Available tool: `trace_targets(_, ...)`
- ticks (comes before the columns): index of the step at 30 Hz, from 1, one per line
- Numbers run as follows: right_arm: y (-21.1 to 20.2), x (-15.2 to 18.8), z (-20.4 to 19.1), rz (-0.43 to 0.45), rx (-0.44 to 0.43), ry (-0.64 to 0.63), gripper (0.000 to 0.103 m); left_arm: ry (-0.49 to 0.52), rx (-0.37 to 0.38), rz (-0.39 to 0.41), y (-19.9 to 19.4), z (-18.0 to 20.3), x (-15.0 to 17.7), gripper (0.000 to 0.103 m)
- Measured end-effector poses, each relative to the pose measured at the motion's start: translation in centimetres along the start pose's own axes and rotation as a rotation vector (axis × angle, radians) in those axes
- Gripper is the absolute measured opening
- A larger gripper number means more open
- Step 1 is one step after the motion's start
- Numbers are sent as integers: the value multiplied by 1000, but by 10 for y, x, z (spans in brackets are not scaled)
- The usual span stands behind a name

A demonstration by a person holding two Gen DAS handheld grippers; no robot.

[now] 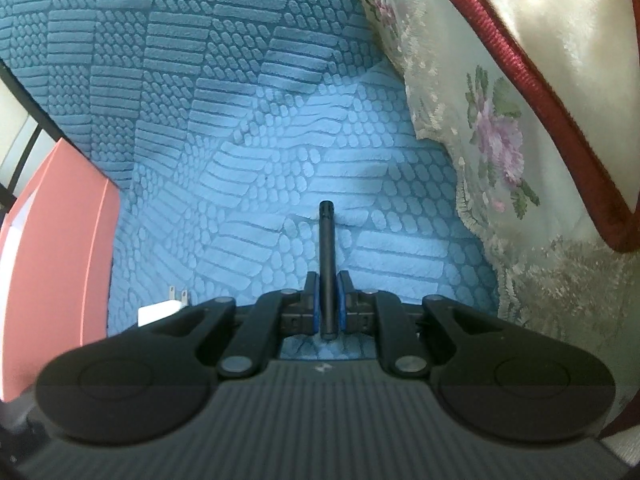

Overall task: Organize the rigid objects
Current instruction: 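Carry the charger and USB stick with both tools over the pink box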

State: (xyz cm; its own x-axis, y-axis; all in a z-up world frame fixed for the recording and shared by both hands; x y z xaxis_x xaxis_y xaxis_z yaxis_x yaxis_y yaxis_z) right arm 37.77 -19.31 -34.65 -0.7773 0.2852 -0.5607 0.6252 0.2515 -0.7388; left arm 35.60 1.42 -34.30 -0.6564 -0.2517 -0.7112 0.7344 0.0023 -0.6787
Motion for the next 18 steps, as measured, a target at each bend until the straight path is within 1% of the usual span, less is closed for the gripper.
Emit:
trace_targets(3,-5,0,-2,14,-2,-13,12,-29,5,-5,-3,-3,-2,57)
trace_targets(8,-17,3,-11,23,-17,-49,12,-30,35,-4,-15,-4,-5,57)
trace_targets(10,-24,2,-14,30,-15,-61,12,-41,48,-9,-20,-6,-4,57)
trace_targets(12,-32,3,-17,40,-16,-74,12,-27,52,-7,-26,-6,-3,56)
trace_targets(18,-49,9,-23,53,-1,-104,12,-34,100,-4,-41,-6,1,56)
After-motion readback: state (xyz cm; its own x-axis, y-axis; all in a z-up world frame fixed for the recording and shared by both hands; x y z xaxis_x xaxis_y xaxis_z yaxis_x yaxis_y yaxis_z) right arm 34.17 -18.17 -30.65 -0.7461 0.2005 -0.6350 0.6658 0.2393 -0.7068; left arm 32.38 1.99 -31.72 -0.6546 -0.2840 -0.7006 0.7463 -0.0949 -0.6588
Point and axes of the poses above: each gripper's, at about its wrist camera, not at the fingertips, and y roughly the way its jaws point, z to its right, x to its underside, the point moved 7 cm from there along y, roughly the way its jaws point, and after that the axes turned 9 degrees about z, right-handed, at the moved point
